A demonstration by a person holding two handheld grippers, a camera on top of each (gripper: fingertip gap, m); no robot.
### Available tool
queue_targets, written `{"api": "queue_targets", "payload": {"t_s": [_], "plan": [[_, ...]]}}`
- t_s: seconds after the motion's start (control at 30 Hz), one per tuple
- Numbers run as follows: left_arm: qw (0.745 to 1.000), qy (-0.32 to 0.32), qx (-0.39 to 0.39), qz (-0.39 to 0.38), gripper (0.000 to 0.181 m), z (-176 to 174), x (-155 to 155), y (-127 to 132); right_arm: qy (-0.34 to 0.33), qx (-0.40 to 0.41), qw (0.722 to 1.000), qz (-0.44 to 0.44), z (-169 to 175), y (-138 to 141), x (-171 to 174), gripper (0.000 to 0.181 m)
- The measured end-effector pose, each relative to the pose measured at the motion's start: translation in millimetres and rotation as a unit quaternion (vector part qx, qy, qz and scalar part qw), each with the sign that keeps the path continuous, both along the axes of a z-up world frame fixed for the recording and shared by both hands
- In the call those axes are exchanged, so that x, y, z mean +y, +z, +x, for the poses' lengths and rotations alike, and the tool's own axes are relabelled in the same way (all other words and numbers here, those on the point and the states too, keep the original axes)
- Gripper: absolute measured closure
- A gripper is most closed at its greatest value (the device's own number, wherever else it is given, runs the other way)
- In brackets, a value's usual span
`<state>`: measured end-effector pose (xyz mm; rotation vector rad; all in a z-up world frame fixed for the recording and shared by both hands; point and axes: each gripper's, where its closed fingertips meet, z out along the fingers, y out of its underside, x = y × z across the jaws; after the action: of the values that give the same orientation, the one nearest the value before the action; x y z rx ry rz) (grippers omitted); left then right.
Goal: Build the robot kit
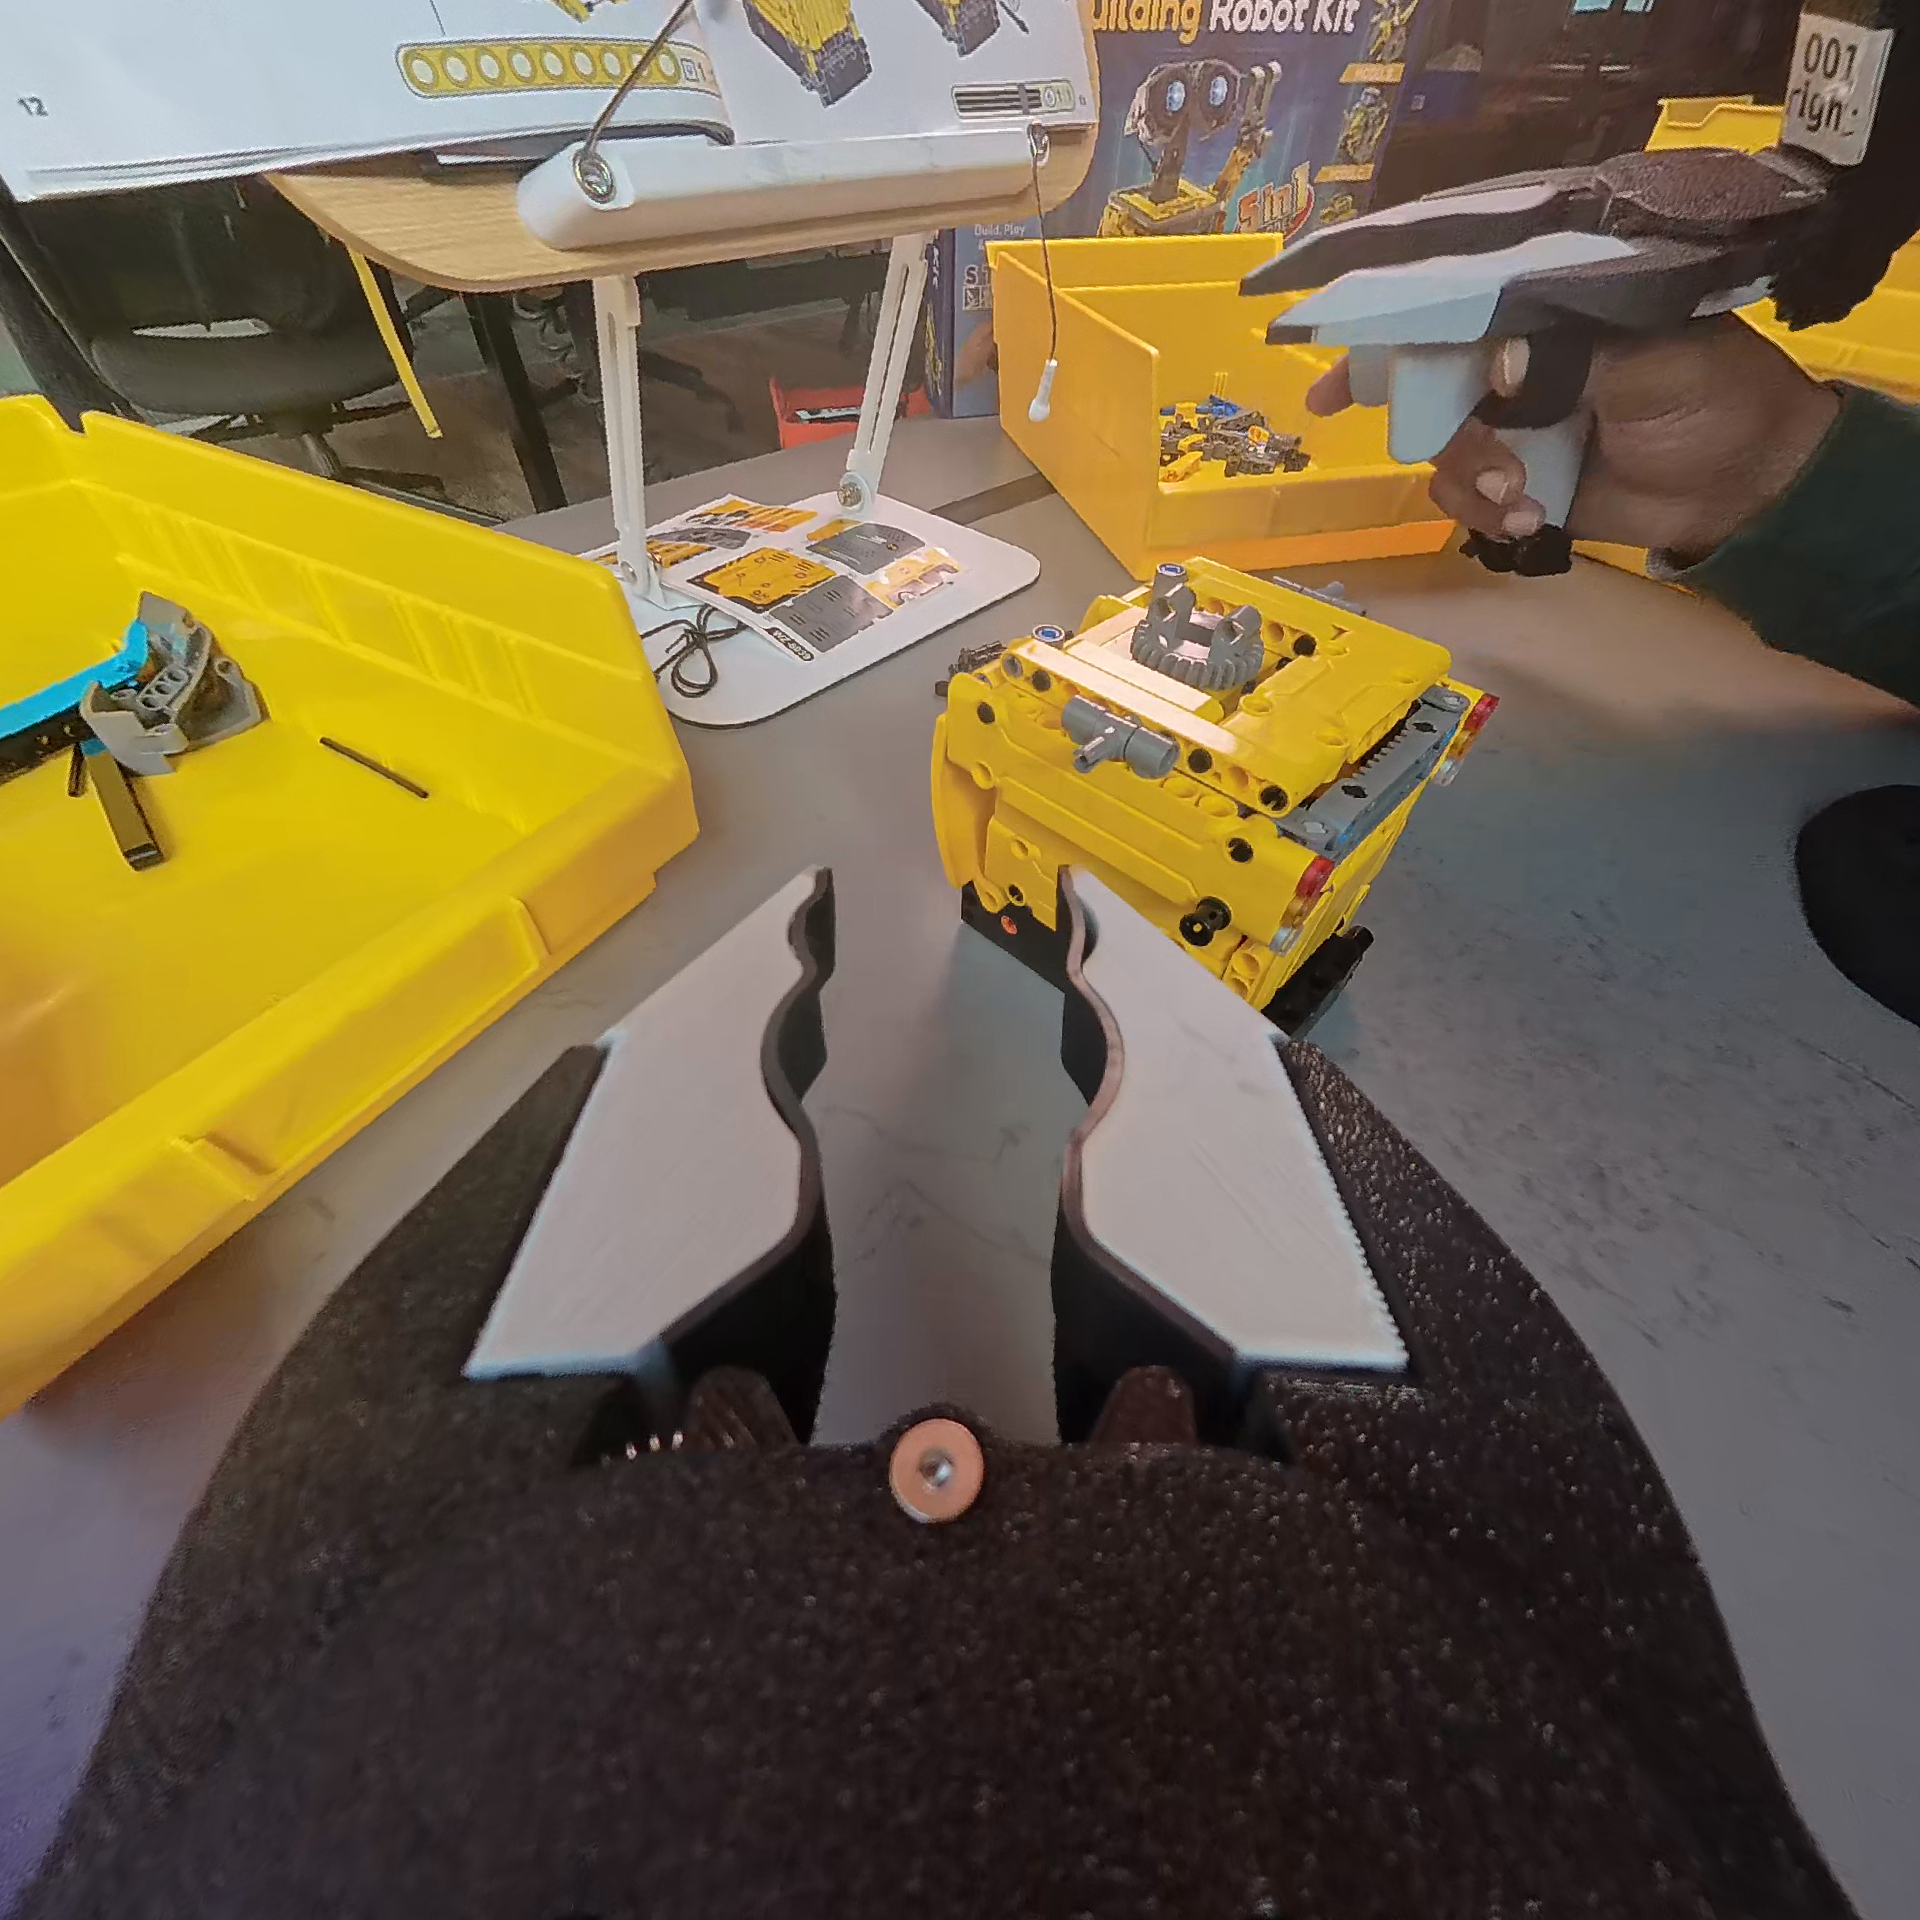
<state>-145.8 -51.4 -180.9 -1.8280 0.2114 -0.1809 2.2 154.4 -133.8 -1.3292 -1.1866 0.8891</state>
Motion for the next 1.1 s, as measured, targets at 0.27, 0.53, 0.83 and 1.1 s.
{"api": "queue_targets", "payload": {"t_s": [0.27,0.53,0.83,1.1], "plan": [[1.000,0.018,-0.002,0.004,0.133,-7,2,0,-0.121,0.083,0.989,0.027,25,25,38,0.125],[0.999,0.033,-0.004,0.010,0.135,-14,2,1,-0.164,0.116,0.977,0.065,33,33,43,0.123],[0.999,0.041,0.000,0.018,0.135,-16,3,3,-0.148,0.125,0.979,0.070,18,40,38,0.131],[0.999,0.049,-0.001,0.007,0.132,-20,5,-4,-0.146,0.157,0.972,0.099,-9,73,38,0.131]]}}
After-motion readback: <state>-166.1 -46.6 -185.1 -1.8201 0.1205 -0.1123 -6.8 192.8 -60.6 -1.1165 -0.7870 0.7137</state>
